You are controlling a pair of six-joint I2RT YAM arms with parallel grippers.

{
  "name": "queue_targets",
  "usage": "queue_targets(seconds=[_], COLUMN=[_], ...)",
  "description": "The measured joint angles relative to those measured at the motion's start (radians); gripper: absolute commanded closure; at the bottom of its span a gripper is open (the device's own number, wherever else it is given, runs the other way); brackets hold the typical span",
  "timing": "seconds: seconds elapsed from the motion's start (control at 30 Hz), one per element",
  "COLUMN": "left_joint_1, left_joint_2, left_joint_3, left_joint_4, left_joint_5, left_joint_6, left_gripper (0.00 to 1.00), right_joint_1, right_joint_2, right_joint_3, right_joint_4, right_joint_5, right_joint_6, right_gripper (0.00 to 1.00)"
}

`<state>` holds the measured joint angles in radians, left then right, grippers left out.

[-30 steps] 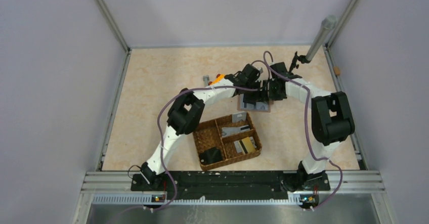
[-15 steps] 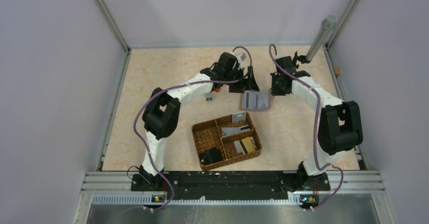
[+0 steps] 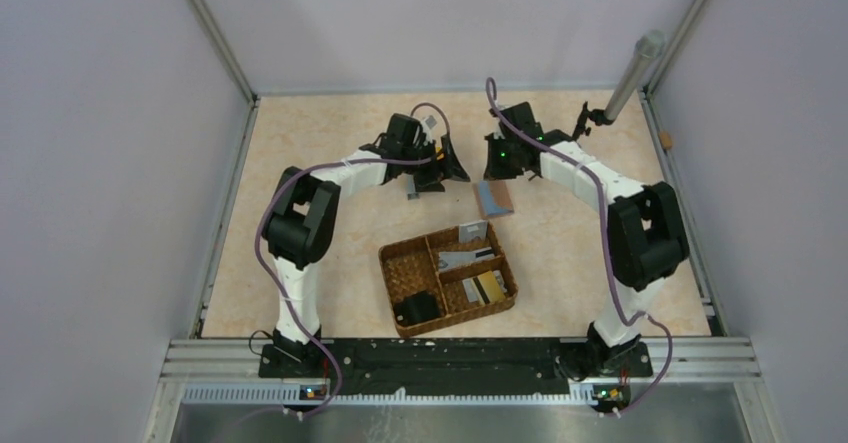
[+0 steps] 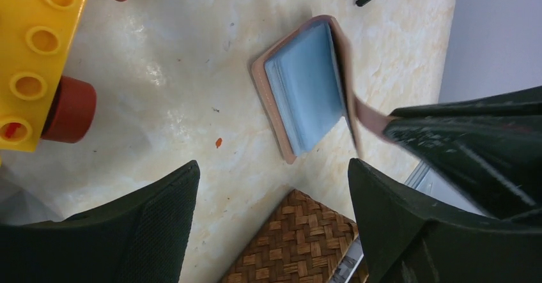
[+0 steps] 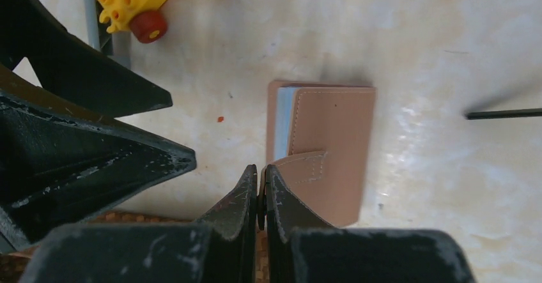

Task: Put the credit cards into the card holder
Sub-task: Pick up the card holder from the center of the board.

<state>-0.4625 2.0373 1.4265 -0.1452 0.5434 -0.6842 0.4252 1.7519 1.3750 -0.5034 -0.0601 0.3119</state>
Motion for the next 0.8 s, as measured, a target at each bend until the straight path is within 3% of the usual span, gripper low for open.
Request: queue_targets(seconds=[0.13,0.27,0.4,0.6,0.8], left_joint_1=[0.012,0.026,0.034,0.033,0.003], left_joint_2=[-0.002,-0.004,-0.004,-0.017,-0.013], left_joint_3=[-0.048,-0.089,-0.095,-0.095,-0.05], left_joint_4=[0.038,0.043,0.057,0.101,0.115], left_joint_5=[0.0,0.0,0.006,0.02,0.028], left_joint_6=[-0.002,-0.006,-0.019,-0.044,-0.068], left_gripper=[0.14,0.13,0.13,0.13,0.12], right_joint_1=[0.04,0.046,0.044,-0.021,-0.233], right_joint_2=[0.076,0.118,0.109,-0.012,-0.113], right_joint_3=[0.003,0.003,0.007,0.006,-0.07], right_joint_4=[0.03,0.05,0.053,0.032,0.106], right_joint_5=[-0.055,-0.12,-0.154,-0.2,-0.305], right_joint_6=[0.031,0.062,0.06,0.031,0.021], right_gripper=[0.97,0.54,0.36,0.32,0.35])
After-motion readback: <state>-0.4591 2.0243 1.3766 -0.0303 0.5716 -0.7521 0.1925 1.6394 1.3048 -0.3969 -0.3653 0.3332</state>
